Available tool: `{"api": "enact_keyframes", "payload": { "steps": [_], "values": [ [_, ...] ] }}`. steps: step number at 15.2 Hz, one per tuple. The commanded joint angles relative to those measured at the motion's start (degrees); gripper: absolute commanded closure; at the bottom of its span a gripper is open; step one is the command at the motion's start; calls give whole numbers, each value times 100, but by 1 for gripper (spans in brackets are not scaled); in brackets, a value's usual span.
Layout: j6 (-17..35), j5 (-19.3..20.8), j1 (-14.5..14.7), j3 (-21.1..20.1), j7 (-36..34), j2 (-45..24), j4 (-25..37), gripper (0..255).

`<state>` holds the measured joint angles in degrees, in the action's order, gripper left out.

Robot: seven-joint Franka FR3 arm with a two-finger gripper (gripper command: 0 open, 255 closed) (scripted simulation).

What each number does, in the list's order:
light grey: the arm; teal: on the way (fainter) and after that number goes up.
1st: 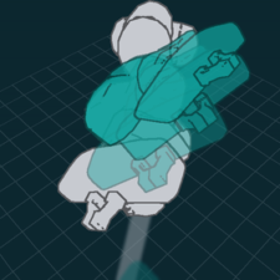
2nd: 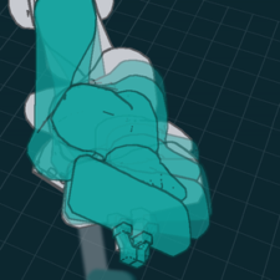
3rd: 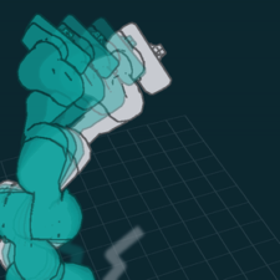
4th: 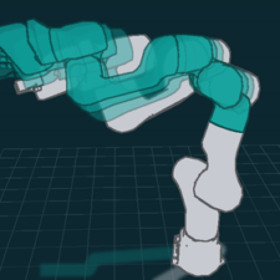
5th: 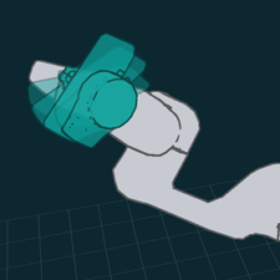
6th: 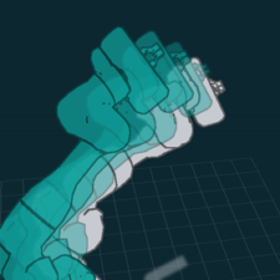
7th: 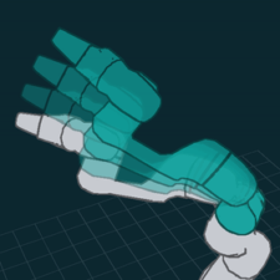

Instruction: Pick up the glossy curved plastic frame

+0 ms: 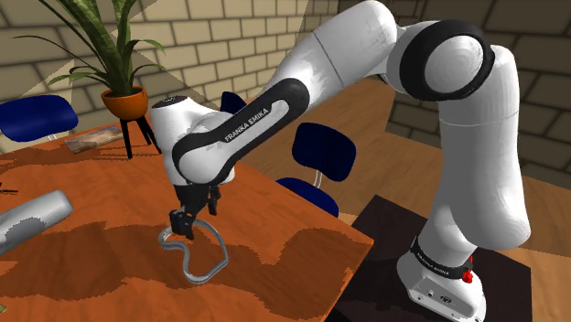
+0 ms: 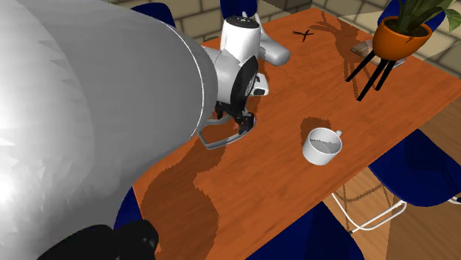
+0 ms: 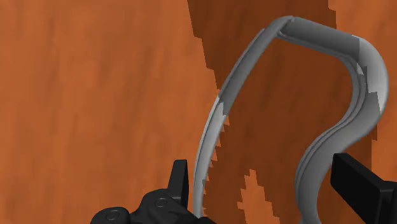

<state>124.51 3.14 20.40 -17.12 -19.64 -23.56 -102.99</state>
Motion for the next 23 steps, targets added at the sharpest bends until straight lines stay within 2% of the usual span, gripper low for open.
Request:
{"api": "enact_keyframes", "payload": {
  "steps": [1,4,13,14,23],
  "values": [
    [-67,136,186,-10,-96,-472,562,0],
    [-168,284,431,-7,-158,-1071,1299,0],
    [250,362,471,57,-178,-1380,1183,0],
    [247,365,475,59,-179,-1394,1201,255],
    [250,363,471,57,-178,-1380,1184,255]
  ]
}}
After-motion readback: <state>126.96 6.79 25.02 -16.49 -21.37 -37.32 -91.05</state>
